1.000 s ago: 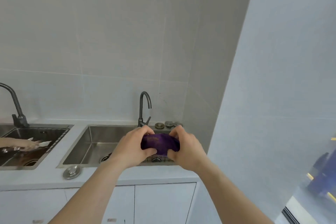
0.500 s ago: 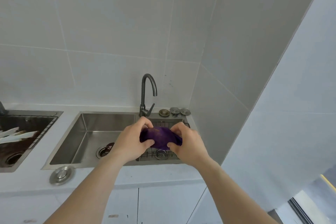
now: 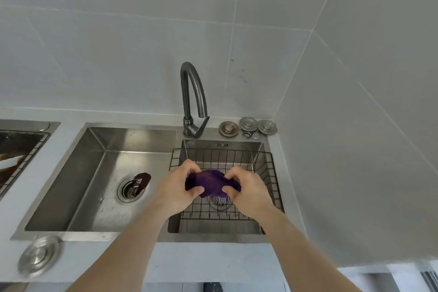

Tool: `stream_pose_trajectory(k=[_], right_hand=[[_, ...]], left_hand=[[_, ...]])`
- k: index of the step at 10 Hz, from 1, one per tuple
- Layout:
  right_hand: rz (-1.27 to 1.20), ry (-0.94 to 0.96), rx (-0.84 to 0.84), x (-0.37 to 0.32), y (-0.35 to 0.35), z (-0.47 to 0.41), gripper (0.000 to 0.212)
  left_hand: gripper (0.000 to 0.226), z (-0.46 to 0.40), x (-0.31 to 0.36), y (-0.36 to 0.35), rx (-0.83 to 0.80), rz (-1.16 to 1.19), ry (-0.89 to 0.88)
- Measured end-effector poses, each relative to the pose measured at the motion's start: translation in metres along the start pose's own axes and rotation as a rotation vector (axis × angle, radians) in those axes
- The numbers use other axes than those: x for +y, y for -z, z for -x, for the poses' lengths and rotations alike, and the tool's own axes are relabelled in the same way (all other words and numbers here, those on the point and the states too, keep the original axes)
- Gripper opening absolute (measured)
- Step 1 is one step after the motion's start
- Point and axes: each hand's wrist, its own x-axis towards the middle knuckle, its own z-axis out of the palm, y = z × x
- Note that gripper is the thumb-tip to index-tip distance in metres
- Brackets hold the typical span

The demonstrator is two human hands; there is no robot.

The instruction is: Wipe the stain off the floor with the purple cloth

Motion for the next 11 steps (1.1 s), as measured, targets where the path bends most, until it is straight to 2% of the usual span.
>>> stream_pose_trajectory(k=[2,4,5,6,7,8,11], right_hand=[[0.044,-0.052,-0.079,0.037,-0.021,-0.066,0.019],[0.156,-0.049,-0.108,0.065,-0.045,-0.106,0.025],[0.244,-0.062,-0.158,0.079,-0.062,-0.113,0.038],[0.304,-0.079,-0.289,0.095,-0.082,-0.114,0.067],[0.336,-0.087,-0.443,0.103,-0.095,-0.110,0.078],[0.335,-0.097,-0.474,0.104,-0.098,-0.108,0.078],[0.306,-0.127,-0.327,0.085,-0.076,-0.093,0.073]], left_hand=[[0.036,-0.073,-0.016,-0.032,-0.036,-0.054,0.088],[0.036,-0.120,-0.036,-0.063,-0.058,-0.169,0.123],[0.048,-0.127,-0.048,-0.080,-0.108,-0.225,0.126],[0.071,-0.126,-0.059,-0.096,-0.225,-0.298,0.101],[0.080,-0.124,-0.068,-0.109,-0.373,-0.379,0.086],[0.084,-0.121,-0.074,-0.114,-0.428,-0.366,0.117],[0.074,-0.112,-0.059,-0.077,-0.256,-0.332,0.063]])
